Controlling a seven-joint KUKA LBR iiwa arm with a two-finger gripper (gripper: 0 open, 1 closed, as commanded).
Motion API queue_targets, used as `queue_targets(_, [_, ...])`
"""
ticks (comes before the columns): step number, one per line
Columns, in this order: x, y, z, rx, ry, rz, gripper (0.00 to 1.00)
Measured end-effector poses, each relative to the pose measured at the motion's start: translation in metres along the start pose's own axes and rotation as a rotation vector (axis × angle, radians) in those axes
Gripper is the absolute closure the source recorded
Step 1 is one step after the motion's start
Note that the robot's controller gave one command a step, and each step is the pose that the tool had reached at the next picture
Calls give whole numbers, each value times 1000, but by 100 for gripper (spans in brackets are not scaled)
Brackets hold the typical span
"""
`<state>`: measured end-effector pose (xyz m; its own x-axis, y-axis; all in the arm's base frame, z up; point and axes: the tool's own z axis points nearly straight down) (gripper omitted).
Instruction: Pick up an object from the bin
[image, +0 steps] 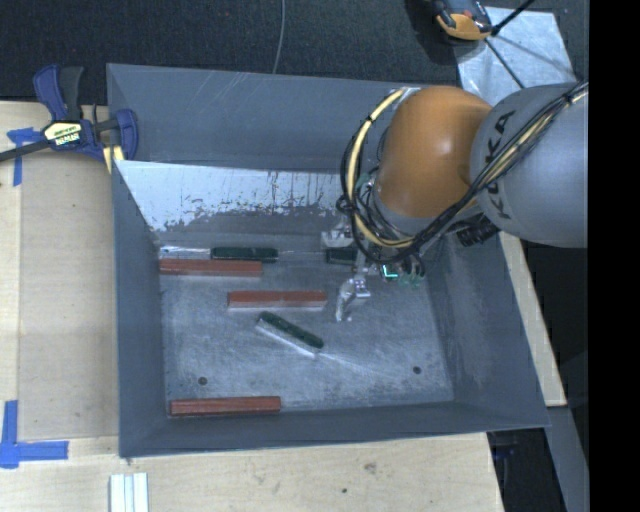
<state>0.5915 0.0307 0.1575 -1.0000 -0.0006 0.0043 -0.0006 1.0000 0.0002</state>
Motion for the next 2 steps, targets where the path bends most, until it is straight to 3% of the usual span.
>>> queue_targets(1, [-1,0,-3,0,-5,0,0])
queue_targets(2, [31,-36,51,0,-13,-3,0])
